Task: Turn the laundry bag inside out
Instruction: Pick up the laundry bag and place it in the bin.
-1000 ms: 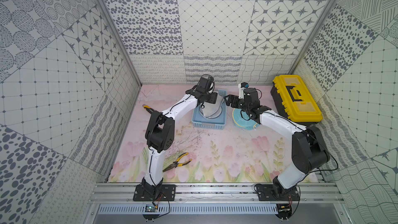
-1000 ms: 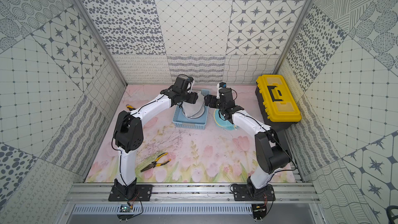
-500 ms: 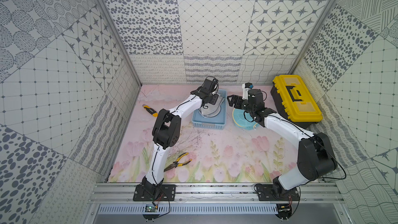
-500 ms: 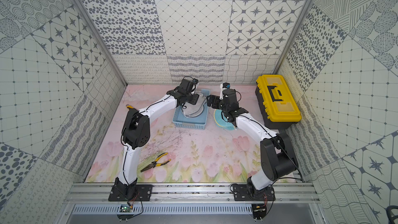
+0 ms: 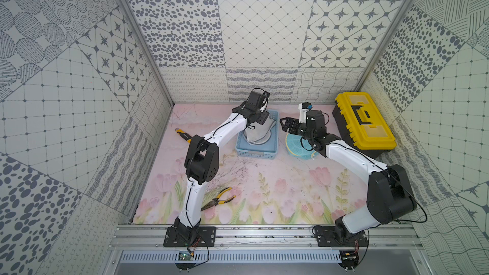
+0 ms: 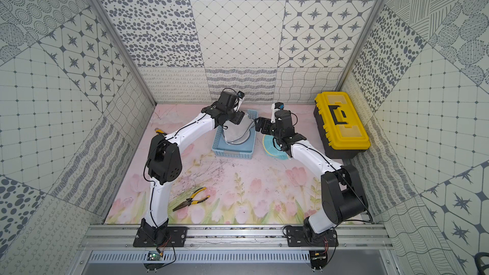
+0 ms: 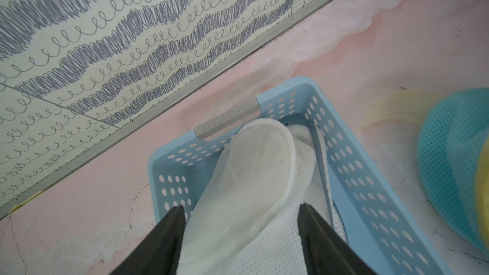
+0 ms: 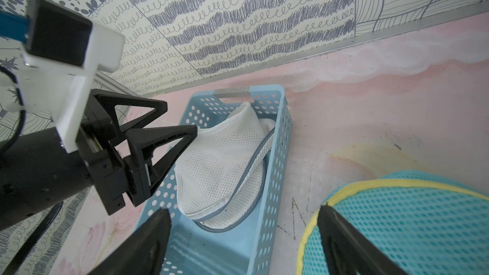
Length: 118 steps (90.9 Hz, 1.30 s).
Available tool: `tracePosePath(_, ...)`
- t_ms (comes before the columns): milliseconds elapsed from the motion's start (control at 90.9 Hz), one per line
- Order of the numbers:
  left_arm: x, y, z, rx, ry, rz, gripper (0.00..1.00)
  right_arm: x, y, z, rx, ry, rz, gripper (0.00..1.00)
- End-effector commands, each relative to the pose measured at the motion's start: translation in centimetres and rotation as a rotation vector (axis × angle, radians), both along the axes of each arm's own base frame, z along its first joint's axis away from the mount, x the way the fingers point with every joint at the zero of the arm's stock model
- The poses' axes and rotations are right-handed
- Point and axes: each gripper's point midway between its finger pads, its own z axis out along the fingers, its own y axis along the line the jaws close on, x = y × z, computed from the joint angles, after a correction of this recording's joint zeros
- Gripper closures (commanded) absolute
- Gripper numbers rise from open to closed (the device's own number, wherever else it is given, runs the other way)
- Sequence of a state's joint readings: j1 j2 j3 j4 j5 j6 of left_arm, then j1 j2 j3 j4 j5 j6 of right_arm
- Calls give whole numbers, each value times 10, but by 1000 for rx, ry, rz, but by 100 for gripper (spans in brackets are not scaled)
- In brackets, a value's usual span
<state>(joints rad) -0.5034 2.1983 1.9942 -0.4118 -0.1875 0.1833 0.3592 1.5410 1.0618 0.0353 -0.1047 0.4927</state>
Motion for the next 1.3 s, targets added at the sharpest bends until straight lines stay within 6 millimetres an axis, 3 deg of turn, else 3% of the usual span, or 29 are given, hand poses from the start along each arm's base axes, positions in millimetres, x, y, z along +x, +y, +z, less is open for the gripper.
tracePosePath(0, -17, -2, -25, 55, 137, -139, 26, 1, -6, 13, 36, -42, -11, 8)
tracePosePath(22, -17, -3, -23, 47, 144, -154, 25, 1, -6, 13, 37, -44, -11, 8)
tracePosePath(55, -16, -1, -26, 47, 164, -163, 15, 2, -7, 13, 38, -42, -13, 7)
tracePosePath(99, -15, 1, -27, 53, 178, -171, 12, 2, -8, 11, 38, -39, -17, 8)
tracePosePath(429, -10, 10, -55, 135, 208, -167, 20, 4, -11, 10, 53, -32, -14, 7)
tracePosePath(649, -14, 4, -67, 156, 208, -176, 43, 3, -10, 8, 62, -25, -7, 7)
tracePosePath(770, -9, 4, -64, 147, 186, -143, 75, 1, -10, 11, 66, -27, -5, 6)
tracePosePath(869, -8, 0, -38, 88, 150, -124, 100, -2, -10, 15, 71, -39, 1, 6)
tracePosePath(980, -15, -9, 16, -16, 67, -127, 100, -6, -8, 28, 92, -84, 20, 4)
tracePosePath(1112, -41, -18, 101, -191, -34, -161, 100, -13, -9, 46, 113, -130, 28, 3)
tracePosePath(1233, -77, -17, 153, -366, -81, -192, 100, -24, -13, 66, 152, -175, 20, 3)
tracePosePath(1288, -95, -16, 166, -441, -85, -213, 100, -32, -15, 79, 175, -213, 24, 3)
